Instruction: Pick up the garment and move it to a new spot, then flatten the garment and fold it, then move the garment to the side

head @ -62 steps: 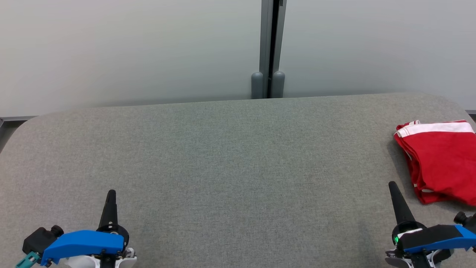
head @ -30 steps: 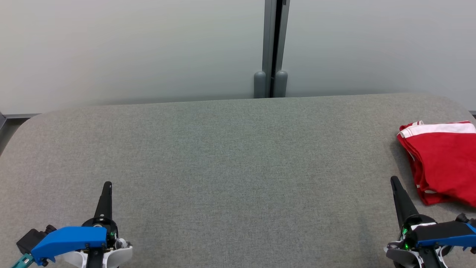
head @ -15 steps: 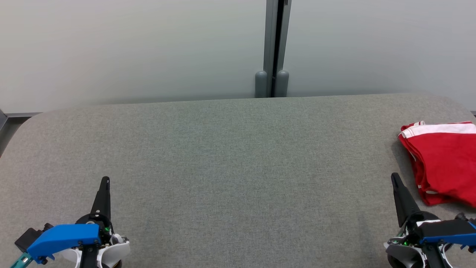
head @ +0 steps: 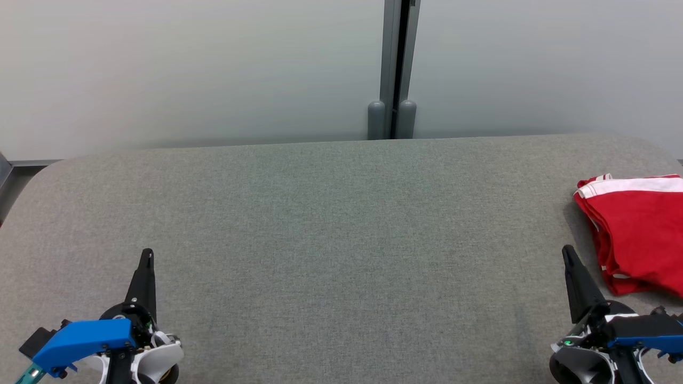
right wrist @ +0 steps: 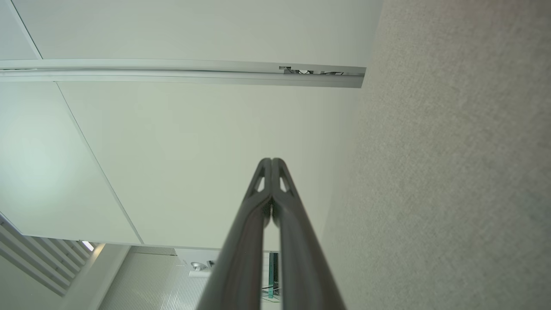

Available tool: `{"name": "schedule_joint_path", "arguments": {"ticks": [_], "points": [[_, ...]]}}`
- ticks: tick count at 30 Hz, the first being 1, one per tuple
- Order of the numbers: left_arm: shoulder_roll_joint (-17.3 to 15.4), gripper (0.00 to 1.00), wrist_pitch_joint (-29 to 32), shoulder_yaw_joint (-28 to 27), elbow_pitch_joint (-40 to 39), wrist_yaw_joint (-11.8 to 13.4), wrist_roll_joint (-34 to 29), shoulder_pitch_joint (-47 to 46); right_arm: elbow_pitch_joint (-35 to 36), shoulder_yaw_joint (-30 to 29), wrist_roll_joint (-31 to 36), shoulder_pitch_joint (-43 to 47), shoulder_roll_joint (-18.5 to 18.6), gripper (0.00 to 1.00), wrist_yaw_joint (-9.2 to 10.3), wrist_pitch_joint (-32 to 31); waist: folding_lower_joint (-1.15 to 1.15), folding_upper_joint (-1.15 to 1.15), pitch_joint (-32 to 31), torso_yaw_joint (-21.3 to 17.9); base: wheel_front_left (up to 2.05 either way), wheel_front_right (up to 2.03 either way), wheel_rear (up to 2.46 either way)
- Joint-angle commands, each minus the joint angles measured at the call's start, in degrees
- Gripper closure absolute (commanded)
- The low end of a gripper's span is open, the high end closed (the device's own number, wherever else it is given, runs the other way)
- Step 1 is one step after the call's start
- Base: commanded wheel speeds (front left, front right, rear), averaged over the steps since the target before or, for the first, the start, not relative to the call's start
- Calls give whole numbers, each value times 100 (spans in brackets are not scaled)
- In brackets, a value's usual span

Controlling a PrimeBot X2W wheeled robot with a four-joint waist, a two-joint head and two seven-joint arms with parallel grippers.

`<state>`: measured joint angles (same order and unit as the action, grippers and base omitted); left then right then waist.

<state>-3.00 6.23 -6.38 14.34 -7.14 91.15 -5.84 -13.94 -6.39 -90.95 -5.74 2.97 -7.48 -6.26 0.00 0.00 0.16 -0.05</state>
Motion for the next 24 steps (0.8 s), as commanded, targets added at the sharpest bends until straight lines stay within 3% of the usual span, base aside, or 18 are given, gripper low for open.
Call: {"name": "schedule_joint_path", "arguments": {"ticks": [1, 24], "points": [[17, 100, 32, -19, -41, -61, 84, -66, -14, -24, -98, -79, -14, 100, -2, -31, 0, 0, 1, 2, 0, 0, 0], [24, 100, 51, -34, -47, -48, 131, -64, -16, -26, -152, -87, -15, 100, -2, -44, 0, 0, 2, 5, 0, 0, 0]]}}
